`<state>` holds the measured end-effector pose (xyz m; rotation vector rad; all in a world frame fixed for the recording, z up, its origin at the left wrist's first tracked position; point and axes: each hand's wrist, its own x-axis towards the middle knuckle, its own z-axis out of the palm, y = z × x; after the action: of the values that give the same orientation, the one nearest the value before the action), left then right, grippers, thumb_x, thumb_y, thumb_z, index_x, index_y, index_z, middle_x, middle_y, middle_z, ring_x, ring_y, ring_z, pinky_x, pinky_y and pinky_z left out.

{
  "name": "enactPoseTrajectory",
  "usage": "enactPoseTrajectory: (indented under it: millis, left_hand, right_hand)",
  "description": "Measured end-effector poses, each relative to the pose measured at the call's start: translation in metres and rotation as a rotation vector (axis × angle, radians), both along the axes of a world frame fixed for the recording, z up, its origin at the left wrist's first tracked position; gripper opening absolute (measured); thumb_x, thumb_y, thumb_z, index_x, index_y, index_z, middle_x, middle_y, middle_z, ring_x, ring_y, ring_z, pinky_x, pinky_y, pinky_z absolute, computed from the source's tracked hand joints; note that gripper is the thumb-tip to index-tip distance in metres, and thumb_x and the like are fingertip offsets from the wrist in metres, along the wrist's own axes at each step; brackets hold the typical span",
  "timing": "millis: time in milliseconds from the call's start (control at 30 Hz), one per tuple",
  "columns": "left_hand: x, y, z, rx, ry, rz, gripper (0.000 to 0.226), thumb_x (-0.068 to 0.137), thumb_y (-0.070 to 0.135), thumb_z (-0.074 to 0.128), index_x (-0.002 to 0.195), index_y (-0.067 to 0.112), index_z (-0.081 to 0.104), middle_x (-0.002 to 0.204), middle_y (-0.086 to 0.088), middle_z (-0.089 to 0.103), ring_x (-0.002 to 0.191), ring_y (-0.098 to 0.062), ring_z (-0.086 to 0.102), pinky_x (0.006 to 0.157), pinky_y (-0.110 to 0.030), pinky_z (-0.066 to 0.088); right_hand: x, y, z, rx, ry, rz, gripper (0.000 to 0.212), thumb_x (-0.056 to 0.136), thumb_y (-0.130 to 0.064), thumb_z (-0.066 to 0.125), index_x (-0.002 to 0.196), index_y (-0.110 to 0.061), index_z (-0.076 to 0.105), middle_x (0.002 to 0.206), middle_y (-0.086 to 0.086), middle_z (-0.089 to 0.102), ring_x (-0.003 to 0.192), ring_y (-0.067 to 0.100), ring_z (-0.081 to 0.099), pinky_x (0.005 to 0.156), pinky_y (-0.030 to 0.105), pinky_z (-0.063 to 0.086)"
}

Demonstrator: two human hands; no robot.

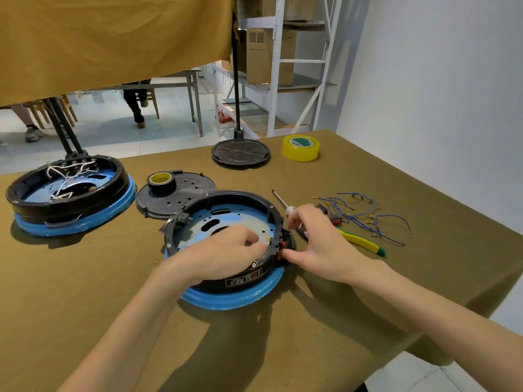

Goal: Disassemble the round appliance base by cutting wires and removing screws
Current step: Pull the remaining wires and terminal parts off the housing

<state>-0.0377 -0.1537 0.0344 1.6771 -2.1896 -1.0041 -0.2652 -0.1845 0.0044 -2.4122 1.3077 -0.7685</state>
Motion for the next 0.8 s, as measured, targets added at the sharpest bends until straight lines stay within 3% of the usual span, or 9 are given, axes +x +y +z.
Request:
enactPoseTrajectory:
  millis: [67,133,233,367,533,800]
  left_hand:
    - [0.003,-0.005,0.0,0.057,0.163,0.114,0.018,0.107,0.025,0.04,0.099,0.018,0.055,0.102,0.003,0.059,0.076,-0.008,0.07,0.071,-0.028,0.06]
    - [-0.001,-0.014,-0.002,0.133,0.25,0.221,0.029,0.107,0.021,0.043,0.105,0.011,0.07,0.102,0.002,0.073,0.069,-0.004,0.073,0.059,-0.019,0.057]
    - [-0.012,-0.026,-0.005,0.168,0.146,0.239,0.034,0.107,0.032,0.046,0.099,0.014,0.073,0.077,0.002,0.071,0.054,-0.006,0.064,0.053,-0.018,0.053]
    - [-0.016,-0.038,-0.007,0.191,0.09,0.254,0.042,0.105,0.043,0.051,0.089,0.01,0.071,0.068,0.001,0.068,0.061,-0.01,0.069,0.051,-0.019,0.054]
    - [-0.012,-0.035,-0.016,0.2,0.169,0.255,0.048,0.098,0.057,0.056,0.084,0.014,0.073,0.058,0.009,0.065,0.05,-0.003,0.061,0.051,-0.017,0.05]
    - [-0.008,-0.03,-0.024,0.189,0.294,0.275,0.05,0.096,0.056,0.062,0.084,0.01,0.077,0.061,0.004,0.066,0.051,-0.005,0.059,0.048,-0.016,0.048]
  right_hand:
    - [0.002,0.002,0.0,0.253,-0.085,-0.024,0.021,0.086,-0.029,0.079,0.098,-0.023,0.063,0.089,-0.007,0.064,0.076,0.003,0.056,0.068,0.021,0.043]
    - [0.004,0.001,0.005,0.459,-0.111,-0.048,0.01,0.093,-0.031,0.073,0.097,-0.022,0.069,0.082,-0.004,0.067,0.063,0.001,0.056,0.062,0.021,0.046]
    - [0.008,0.002,0.013,0.729,-0.141,-0.082,0.019,0.101,-0.031,0.062,0.099,-0.013,0.07,0.066,0.001,0.06,0.051,0.011,0.05,0.049,0.023,0.04]
    - [0.014,0.003,0.028,1.006,-0.207,-0.121,0.038,0.104,-0.038,0.049,0.094,-0.005,0.064,0.064,0.007,0.063,0.048,0.016,0.053,0.045,0.024,0.042]
    - [0.02,-0.005,0.041,1.059,-0.152,-0.109,0.05,0.097,-0.055,0.06,0.088,-0.006,0.066,0.064,0.006,0.066,0.048,0.014,0.056,0.046,0.021,0.047]
    - [0.023,-0.019,0.046,1.152,-0.108,-0.102,0.036,0.1,-0.042,0.063,0.089,-0.008,0.066,0.061,0.0,0.062,0.049,0.008,0.055,0.046,0.015,0.045]
